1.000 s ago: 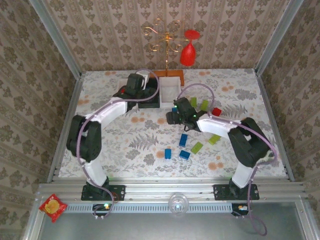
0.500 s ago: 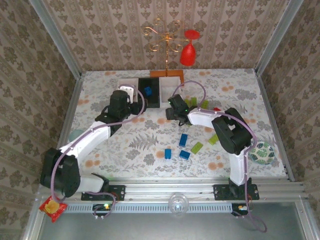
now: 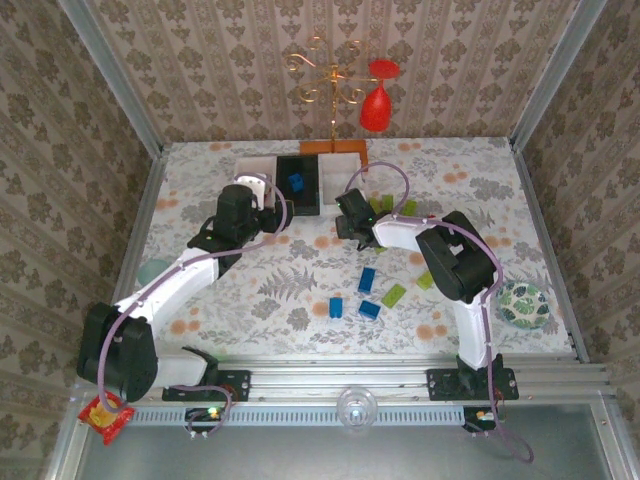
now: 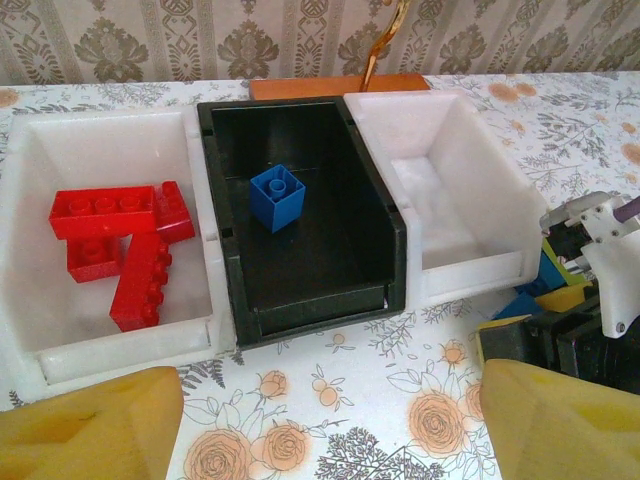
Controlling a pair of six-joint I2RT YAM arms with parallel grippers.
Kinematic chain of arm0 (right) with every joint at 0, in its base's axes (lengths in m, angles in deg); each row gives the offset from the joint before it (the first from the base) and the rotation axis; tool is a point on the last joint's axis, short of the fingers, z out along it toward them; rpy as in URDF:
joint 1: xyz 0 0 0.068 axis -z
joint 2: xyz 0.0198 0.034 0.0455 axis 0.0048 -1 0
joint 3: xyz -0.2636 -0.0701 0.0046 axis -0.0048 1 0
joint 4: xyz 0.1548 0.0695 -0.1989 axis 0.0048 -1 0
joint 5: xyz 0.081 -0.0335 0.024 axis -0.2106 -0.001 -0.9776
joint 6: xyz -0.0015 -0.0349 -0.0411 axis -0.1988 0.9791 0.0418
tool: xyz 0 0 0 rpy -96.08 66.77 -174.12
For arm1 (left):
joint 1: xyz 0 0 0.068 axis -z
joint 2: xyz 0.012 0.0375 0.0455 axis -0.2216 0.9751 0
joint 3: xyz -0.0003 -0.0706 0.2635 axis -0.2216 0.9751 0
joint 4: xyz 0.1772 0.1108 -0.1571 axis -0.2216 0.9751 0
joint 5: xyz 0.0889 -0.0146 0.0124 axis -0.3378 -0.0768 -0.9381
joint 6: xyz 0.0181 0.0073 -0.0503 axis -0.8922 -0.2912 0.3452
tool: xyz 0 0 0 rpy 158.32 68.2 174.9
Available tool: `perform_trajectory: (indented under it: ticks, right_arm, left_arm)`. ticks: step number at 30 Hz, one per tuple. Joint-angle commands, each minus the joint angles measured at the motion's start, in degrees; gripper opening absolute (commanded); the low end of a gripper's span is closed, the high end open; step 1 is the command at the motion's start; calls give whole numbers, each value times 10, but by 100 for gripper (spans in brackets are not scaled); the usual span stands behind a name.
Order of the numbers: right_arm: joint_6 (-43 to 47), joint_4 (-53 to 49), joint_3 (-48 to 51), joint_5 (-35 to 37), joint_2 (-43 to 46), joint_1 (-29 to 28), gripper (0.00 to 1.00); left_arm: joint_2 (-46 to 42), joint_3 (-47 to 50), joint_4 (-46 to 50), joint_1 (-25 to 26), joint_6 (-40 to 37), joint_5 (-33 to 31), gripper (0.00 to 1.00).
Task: Sort the legos into containers by color
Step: Pick up the lego from the center of the table, then place the lego in the container.
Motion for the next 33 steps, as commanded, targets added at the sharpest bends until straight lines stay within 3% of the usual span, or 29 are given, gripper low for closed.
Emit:
perform_trajectory:
  ticks: [1, 6, 12, 23, 28, 33]
  right_arm:
    - [27, 23, -3, -20, -9, 2, 47]
    - [41, 52, 45, -79, 53, -6, 42]
    - [-1, 115, 50, -166, 112, -32, 41]
    - [-42, 87, -210, -177, -65, -38, 42]
    - [-16, 25, -334, -167, -141, -34, 54]
    - [3, 16, -345, -174, -119, -30, 69]
  left_arm:
    - [-15, 12, 2, -4, -1, 5, 79]
    - [-31, 41, -2, -4, 18, 21, 80]
    - [-67, 93, -22, -47, 42, 24, 80]
    - [-124, 127, -3, -71, 56, 24, 83]
    - [-144, 128, 13, -71, 58, 45, 84]
    - [-161, 124, 44, -71, 49, 47, 86]
